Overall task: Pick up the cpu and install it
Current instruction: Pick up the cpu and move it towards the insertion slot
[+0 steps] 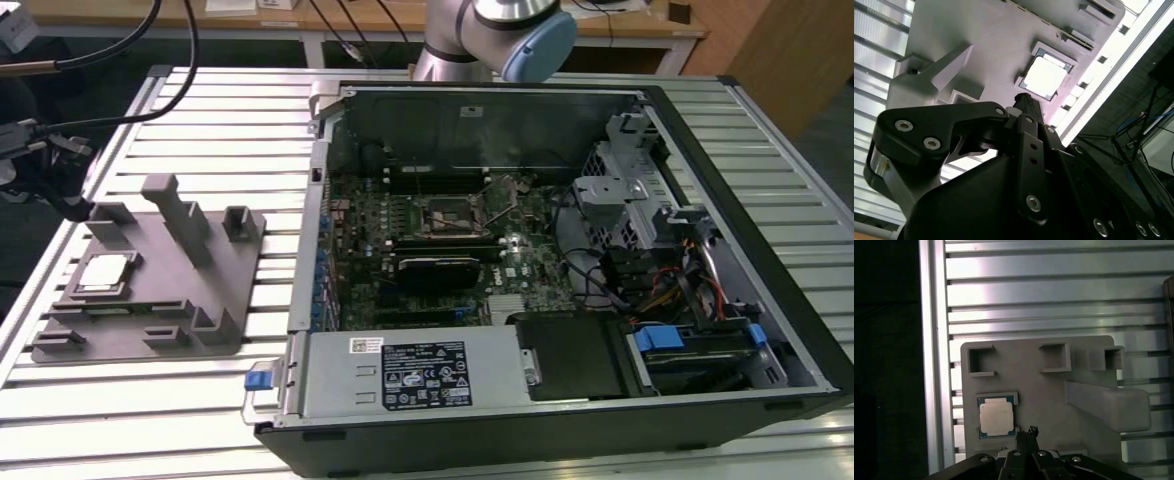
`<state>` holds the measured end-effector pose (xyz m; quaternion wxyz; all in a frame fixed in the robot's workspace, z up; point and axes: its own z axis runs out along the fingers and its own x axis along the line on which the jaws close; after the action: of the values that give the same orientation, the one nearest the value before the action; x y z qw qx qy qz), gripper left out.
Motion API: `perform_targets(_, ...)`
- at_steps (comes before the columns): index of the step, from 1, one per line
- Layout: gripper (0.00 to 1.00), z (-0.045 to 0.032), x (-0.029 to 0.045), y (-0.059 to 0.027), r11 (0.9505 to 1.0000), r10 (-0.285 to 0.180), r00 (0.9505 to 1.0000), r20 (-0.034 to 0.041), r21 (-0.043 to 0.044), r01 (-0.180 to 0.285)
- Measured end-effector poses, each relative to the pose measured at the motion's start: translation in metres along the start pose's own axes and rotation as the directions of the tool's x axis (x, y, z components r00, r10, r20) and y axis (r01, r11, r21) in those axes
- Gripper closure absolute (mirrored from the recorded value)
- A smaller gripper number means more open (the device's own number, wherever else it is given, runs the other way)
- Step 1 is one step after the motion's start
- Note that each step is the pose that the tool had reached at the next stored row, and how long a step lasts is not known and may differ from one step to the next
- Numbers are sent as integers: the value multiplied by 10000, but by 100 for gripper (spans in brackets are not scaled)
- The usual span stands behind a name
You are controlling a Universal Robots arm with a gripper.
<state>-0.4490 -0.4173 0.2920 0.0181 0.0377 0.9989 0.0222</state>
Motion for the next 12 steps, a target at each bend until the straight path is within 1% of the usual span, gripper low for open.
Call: perform_targets(12,89,147,70,-32,10000,1,10000,-3,0,-1)
